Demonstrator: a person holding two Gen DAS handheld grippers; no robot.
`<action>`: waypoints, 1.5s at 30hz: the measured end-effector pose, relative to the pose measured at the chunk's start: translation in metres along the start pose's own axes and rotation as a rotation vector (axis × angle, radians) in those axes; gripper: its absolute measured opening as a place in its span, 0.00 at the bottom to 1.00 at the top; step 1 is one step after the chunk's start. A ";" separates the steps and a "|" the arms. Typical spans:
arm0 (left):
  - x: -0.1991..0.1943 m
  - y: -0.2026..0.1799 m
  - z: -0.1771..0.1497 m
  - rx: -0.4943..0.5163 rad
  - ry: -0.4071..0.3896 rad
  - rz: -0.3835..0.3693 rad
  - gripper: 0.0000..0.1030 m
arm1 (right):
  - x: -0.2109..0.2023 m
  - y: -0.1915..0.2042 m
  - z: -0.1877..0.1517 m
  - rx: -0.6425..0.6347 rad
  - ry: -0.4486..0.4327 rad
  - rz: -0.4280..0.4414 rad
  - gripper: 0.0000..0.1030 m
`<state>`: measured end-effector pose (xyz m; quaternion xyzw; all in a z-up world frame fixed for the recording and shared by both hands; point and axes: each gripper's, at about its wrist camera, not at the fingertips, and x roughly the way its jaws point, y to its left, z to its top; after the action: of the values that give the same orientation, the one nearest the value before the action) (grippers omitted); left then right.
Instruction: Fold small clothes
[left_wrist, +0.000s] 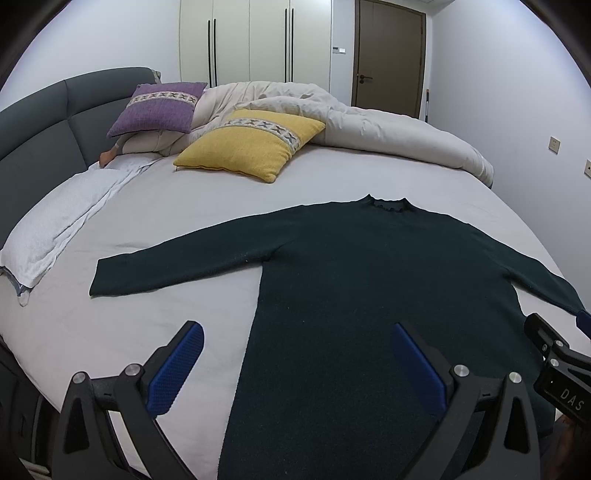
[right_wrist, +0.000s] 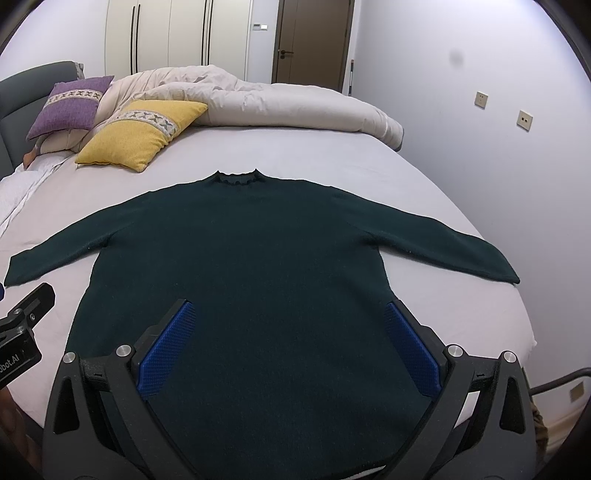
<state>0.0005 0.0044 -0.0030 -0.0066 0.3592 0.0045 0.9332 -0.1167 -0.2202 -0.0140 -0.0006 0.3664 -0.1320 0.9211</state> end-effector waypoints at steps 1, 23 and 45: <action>0.000 0.000 0.000 0.001 0.000 0.000 1.00 | 0.000 0.000 0.000 0.000 0.001 0.000 1.00; 0.001 0.000 0.000 -0.002 0.003 -0.001 1.00 | 0.002 0.001 0.000 -0.003 0.003 -0.003 1.00; 0.001 0.000 0.000 -0.002 0.004 -0.002 1.00 | 0.003 0.004 0.000 -0.006 0.004 0.000 1.00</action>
<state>0.0017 0.0044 -0.0035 -0.0081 0.3612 0.0042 0.9324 -0.1139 -0.2171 -0.0164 -0.0030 0.3686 -0.1308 0.9203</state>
